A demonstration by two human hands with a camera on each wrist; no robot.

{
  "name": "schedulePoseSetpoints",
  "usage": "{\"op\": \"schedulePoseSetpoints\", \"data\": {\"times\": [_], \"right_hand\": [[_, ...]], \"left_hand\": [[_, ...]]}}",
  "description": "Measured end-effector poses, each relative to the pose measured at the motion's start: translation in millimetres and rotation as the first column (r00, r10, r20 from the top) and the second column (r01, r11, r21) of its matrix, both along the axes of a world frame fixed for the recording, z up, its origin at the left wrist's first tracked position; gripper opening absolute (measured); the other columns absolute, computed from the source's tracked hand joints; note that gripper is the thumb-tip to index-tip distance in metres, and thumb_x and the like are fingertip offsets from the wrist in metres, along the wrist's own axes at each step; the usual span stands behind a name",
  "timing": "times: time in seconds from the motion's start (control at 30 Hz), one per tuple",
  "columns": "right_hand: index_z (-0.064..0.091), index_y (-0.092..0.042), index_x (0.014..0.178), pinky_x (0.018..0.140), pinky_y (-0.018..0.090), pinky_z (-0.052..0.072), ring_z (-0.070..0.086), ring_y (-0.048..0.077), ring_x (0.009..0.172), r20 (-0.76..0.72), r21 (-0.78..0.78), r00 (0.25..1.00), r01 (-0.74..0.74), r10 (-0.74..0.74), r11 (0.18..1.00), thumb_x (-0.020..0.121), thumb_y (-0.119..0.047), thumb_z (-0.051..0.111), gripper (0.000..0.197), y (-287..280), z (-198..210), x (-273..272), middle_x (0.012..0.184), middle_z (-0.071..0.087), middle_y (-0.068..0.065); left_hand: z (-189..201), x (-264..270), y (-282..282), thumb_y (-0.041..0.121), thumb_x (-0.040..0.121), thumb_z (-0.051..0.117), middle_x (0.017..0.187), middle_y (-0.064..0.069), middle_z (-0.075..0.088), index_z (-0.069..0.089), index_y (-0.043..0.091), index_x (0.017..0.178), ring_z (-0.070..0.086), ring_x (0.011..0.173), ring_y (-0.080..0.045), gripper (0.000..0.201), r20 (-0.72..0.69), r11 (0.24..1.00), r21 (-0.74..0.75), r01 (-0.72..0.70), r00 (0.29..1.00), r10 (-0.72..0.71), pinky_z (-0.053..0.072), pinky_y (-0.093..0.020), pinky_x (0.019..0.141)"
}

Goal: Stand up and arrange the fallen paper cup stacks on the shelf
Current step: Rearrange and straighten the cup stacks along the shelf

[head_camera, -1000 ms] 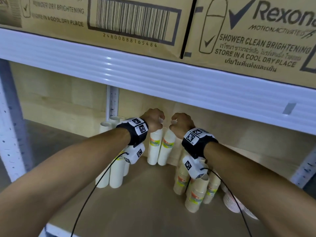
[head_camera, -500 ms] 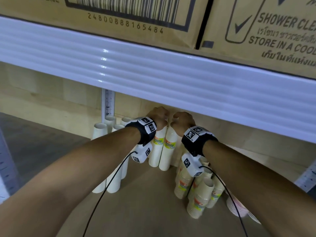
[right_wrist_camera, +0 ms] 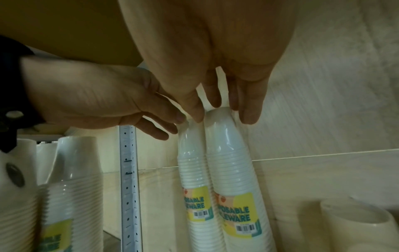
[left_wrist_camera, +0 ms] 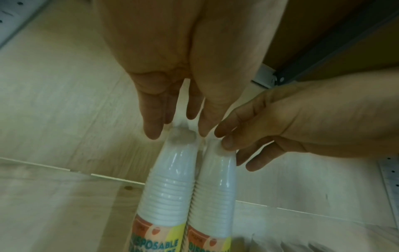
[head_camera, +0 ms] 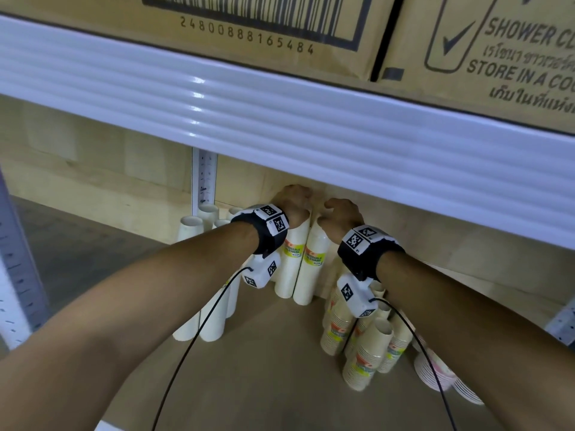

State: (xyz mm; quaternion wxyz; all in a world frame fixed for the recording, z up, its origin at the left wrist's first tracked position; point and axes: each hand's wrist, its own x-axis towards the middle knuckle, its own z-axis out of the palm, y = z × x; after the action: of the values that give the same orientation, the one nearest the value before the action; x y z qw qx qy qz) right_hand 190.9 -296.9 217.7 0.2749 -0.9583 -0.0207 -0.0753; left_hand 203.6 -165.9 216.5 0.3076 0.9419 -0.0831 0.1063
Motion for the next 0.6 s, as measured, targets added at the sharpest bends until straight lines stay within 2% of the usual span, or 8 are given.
{"op": "schedulePoseSetpoints", "data": {"times": [0.1, 0.17, 0.2, 0.27, 0.33, 0.47, 0.53, 0.6], "right_hand": [[0.059, -0.014, 0.124, 0.088, 0.031, 0.047, 0.059, 0.025, 0.108, 0.000, -0.044, 1.000, 0.010, -0.010, 0.999, 0.097, -0.031, 0.050, 0.033, 0, 2, -4, 0.121, 0.055, 0.006], [0.058, -0.017, 0.123, 0.087, 0.031, 0.049, 0.059, 0.024, 0.100, 0.042, -0.048, 0.999, 0.015, -0.013, 0.999, 0.095, -0.034, 0.052, 0.034, 3, 3, -6, 0.111, 0.049, 0.003], [0.057, -0.019, 0.125, 0.089, 0.033, 0.050, 0.058, 0.026, 0.104, 0.066, -0.055, 0.998, 0.013, -0.009, 0.998, 0.094, -0.034, 0.053, 0.036, 6, 4, -7, 0.114, 0.048, 0.003], [0.053, -0.021, 0.133, 0.096, 0.037, 0.048, 0.052, 0.028, 0.121, 0.108, -0.120, 0.994, -0.007, 0.020, 0.993, 0.092, -0.033, 0.054, 0.043, 13, 5, -9, 0.134, 0.045, 0.007], [0.052, -0.020, 0.134, 0.100, 0.042, 0.045, 0.042, 0.028, 0.130, 0.130, -0.169, 0.989, -0.052, 0.074, 0.984, 0.091, -0.031, 0.055, 0.044, 24, 6, -15, 0.140, 0.041, 0.008], [0.057, -0.019, 0.127, 0.096, 0.042, 0.047, 0.044, 0.027, 0.126, 0.180, -0.164, 0.971, -0.128, 0.158, 0.978, 0.089, -0.030, 0.058, 0.040, 50, 8, -25, 0.135, 0.042, 0.009], [0.058, -0.019, 0.126, 0.096, 0.041, 0.048, 0.048, 0.028, 0.122, 0.184, -0.152, 0.961, -0.182, 0.209, 0.971, 0.089, -0.031, 0.059, 0.039, 64, 10, -31, 0.132, 0.045, 0.009], [0.060, -0.019, 0.124, 0.097, 0.040, 0.048, 0.052, 0.028, 0.120, 0.189, -0.134, 0.949, -0.228, 0.251, 0.964, 0.088, -0.033, 0.060, 0.038, 78, 10, -37, 0.130, 0.050, 0.008]], "left_hand": [[7, -8, 9, 0.014, 0.096, 0.056, 0.139, -0.009, 0.053, 0.053, 0.009, 0.133, 0.050, 0.127, -0.026, 0.038, 0.034, 1.000, -0.005, 0.030, 0.999, -0.030, 0.037, -0.022, 0.087], [13, -15, 16, 0.021, 0.094, 0.060, 0.140, -0.004, 0.052, 0.055, 0.014, 0.132, 0.048, 0.129, -0.023, 0.039, 0.062, 0.998, -0.029, 0.059, 0.996, -0.057, 0.034, -0.019, 0.089], [18, -20, 19, 0.022, 0.094, 0.061, 0.140, -0.002, 0.051, 0.055, 0.015, 0.131, 0.047, 0.129, -0.022, 0.038, 0.065, 0.998, -0.032, 0.062, 0.996, -0.060, 0.033, -0.018, 0.089], [29, -31, 26, 0.020, 0.095, 0.058, 0.140, -0.003, 0.050, 0.055, 0.013, 0.130, 0.048, 0.127, -0.021, 0.036, 0.087, 0.999, -0.028, 0.040, 0.995, -0.037, 0.033, -0.018, 0.087], [38, -40, 35, 0.021, 0.097, 0.056, 0.139, -0.004, 0.050, 0.055, 0.012, 0.130, 0.050, 0.124, -0.020, 0.034, 0.130, 0.999, -0.031, 0.010, 0.992, -0.006, 0.034, -0.017, 0.085], [52, -57, 64, 0.026, 0.096, 0.058, 0.120, 0.000, 0.053, 0.059, 0.016, 0.120, 0.052, 0.112, -0.015, 0.026, 0.160, 0.999, 0.026, -0.043, 0.986, 0.038, 0.034, -0.019, 0.083], [55, -65, 81, 0.029, 0.094, 0.060, 0.122, -0.002, 0.054, 0.061, 0.018, 0.117, 0.053, 0.114, -0.019, 0.025, 0.144, 0.994, 0.078, -0.076, 0.987, 0.064, 0.035, -0.021, 0.083], [54, -73, 100, 0.030, 0.092, 0.062, 0.126, -0.003, 0.055, 0.063, 0.020, 0.116, 0.052, 0.117, -0.021, 0.026, 0.122, 0.987, 0.108, -0.118, 0.987, 0.104, 0.040, -0.024, 0.090]]}}
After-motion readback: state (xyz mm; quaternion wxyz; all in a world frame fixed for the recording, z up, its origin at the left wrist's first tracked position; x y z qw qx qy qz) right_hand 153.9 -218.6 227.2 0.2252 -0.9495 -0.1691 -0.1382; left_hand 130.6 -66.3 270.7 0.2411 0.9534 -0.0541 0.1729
